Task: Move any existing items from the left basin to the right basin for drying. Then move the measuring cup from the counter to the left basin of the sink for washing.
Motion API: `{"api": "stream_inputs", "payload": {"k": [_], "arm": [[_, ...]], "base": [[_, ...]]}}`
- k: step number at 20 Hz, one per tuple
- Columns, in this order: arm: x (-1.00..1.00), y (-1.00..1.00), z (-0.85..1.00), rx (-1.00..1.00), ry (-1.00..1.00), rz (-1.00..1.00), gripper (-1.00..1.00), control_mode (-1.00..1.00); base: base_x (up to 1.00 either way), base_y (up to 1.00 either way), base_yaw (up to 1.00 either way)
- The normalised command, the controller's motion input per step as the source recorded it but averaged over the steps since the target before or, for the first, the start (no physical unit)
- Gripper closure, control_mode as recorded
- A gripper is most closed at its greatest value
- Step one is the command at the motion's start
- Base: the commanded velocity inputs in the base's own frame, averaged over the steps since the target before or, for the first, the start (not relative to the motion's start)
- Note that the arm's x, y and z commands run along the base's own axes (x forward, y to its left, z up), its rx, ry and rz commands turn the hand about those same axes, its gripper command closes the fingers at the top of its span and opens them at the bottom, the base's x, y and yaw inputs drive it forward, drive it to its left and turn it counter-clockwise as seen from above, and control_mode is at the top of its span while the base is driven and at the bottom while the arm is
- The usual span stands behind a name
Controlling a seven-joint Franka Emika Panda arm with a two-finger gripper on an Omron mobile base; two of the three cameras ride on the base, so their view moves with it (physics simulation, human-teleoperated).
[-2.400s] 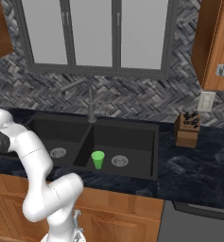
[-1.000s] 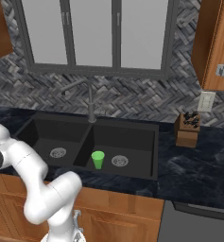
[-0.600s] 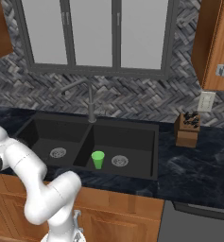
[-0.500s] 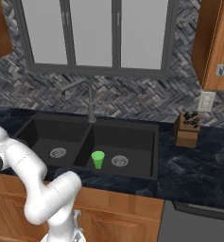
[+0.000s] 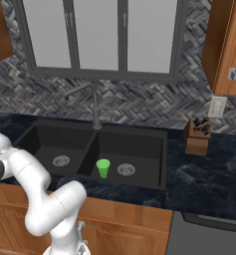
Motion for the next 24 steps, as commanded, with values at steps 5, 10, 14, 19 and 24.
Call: {"api": "stream_inputs", "payload": {"k": [5,10,14,19,24], "arm": [[0.0,0.0,0.0,0.0,0.01,0.0,1.0,-1.0],[-0.03,0.0,0.19,0.0,0.01,0.0,1.0,-1.0],[-0.07,-0.11,0.49,-0.04,0.0,0.0,1.0,-1.0],[-0.11,-0.3,0.58,-0.04,0.0,-0.01,1.0,-1.0],[-0.13,-0.46,0.54,-0.03,0.01,-0.02,1.0,-1.0]], "base": [[0.0,0.0,0.0],[0.0,0.0,0.0],[0.0,0.0,0.0],[0.0,0.0,0.0],[0.0,0.0,0.0]]}}
